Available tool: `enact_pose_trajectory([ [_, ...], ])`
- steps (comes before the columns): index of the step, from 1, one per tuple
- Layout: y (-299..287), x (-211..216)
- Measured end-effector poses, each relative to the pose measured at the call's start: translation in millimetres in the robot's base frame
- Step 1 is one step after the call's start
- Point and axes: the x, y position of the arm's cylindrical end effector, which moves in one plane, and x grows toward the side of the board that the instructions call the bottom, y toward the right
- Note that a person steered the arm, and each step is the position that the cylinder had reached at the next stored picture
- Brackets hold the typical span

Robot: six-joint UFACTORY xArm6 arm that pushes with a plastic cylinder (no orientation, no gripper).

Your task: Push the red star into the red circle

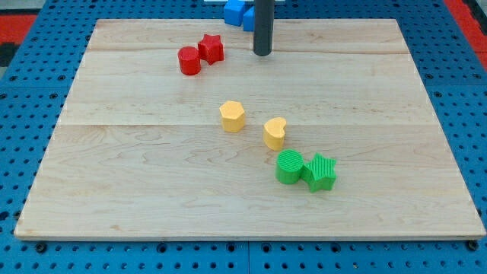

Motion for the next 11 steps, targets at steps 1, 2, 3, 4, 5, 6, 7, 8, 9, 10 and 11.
enact_pose_trajectory([
  [1, 0, 1],
  [2, 1, 3],
  [3, 9, 36],
  [4, -3, 62],
  [5, -1, 40],
  [6, -11, -10],
  [7, -67, -34],
  [8, -157, -27],
  [9, -164, 2],
  [10, -165, 1],
  [11, -179, -24],
])
